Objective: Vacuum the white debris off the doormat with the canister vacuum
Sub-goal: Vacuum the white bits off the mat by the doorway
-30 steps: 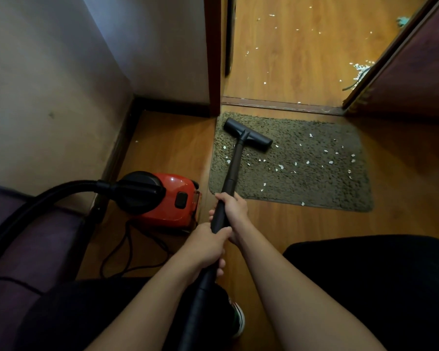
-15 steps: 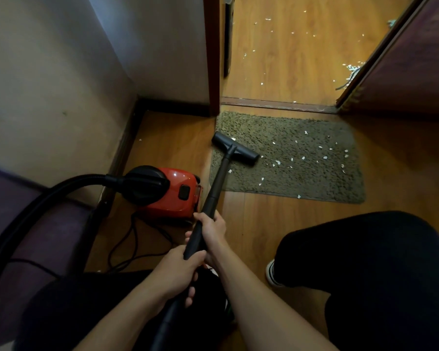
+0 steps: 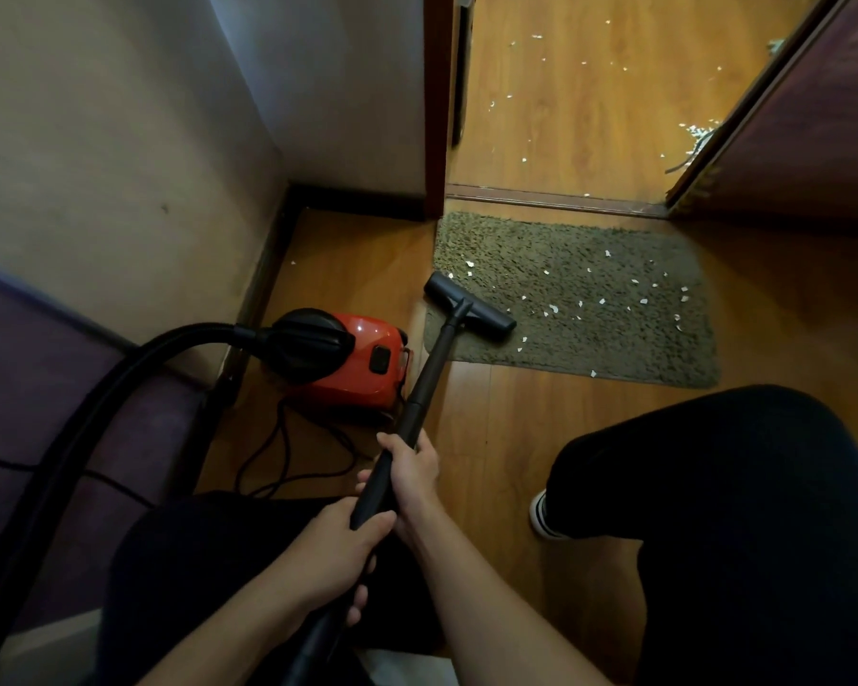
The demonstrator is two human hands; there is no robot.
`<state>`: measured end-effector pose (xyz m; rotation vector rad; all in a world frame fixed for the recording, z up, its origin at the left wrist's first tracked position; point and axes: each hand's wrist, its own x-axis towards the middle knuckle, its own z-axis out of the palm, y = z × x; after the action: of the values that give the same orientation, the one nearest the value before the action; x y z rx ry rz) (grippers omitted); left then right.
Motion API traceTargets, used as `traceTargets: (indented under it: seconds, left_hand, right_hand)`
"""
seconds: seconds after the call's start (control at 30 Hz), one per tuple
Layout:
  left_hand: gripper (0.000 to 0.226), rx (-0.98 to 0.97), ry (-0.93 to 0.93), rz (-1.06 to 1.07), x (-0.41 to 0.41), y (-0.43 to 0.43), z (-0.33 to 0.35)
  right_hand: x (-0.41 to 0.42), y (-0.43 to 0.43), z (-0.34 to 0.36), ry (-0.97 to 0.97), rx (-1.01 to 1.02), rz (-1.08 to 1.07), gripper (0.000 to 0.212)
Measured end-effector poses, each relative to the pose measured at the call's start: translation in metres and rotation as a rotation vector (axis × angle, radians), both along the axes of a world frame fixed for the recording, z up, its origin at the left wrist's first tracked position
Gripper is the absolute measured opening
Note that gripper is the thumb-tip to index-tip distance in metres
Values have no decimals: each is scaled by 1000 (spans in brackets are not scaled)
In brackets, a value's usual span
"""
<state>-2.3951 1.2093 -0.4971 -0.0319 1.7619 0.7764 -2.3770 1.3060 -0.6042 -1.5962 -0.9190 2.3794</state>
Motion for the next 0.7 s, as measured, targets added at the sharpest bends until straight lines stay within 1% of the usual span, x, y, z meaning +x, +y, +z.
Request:
traceTargets:
  seconds: [0.1,0.23,0.33,0.5,0.7]
  left_hand:
    - [11,-8,-8,-4,0,0,-1]
    - [15,0,26,-13,1,9,-9]
    - [18,5,38,-12,1,18,-13]
    - [14,39,63,-24,-1,38,-17]
    - [16,41,79,20,-5,69,-29]
  right_hand:
    - [1,-1,-2,4,-2,-8,18]
    - [1,10,-7,1,12,-8,13]
    - [-2,18,-9,-2,7,-11,14]
    - [-6,39,-10,4,42,18,14]
    - [-17,71,-16,8,69,42,13]
